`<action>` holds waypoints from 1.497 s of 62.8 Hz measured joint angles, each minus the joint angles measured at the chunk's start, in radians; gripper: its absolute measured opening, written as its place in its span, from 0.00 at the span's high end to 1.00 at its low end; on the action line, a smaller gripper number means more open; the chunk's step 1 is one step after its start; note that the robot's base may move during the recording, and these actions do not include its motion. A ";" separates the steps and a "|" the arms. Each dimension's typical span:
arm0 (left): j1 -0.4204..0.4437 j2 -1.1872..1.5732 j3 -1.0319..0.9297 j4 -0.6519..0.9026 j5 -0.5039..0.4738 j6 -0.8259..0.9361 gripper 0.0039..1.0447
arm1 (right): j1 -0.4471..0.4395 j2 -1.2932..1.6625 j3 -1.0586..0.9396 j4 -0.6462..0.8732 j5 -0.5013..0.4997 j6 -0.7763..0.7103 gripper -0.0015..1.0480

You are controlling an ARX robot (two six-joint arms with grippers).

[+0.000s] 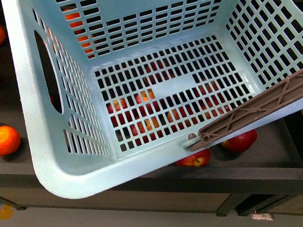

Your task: Pick mango and avocado into basket

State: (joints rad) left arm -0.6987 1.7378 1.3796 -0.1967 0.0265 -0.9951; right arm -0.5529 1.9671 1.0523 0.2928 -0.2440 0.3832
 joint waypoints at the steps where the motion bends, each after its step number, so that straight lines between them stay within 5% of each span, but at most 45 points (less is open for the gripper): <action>1: 0.000 0.000 0.000 0.000 0.000 0.000 0.86 | 0.005 -0.018 -0.013 0.000 -0.006 -0.004 0.42; 22: 0.000 0.000 0.000 0.000 0.000 0.000 0.86 | 0.209 -0.540 -0.210 -0.078 -0.088 -0.010 0.42; 53: 0.000 -0.001 0.000 0.000 0.001 0.000 0.86 | 0.657 -0.724 -0.284 -0.089 0.121 -0.029 0.42; 75: 0.000 -0.001 0.000 0.000 0.001 0.000 0.86 | 0.794 -0.654 -0.290 -0.051 0.194 -0.039 0.42; 90: 0.000 -0.001 0.000 0.000 0.000 0.000 0.86 | 0.794 -0.649 -0.304 -0.051 0.195 -0.033 0.07; 94: 0.000 -0.001 -0.003 0.000 0.003 0.004 0.86 | 0.781 -0.666 -0.314 -0.058 0.199 -0.028 0.09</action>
State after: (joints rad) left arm -0.6987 1.7367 1.3762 -0.1970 0.0299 -0.9909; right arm 0.2279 1.3006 0.7387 0.2348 -0.0452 0.3550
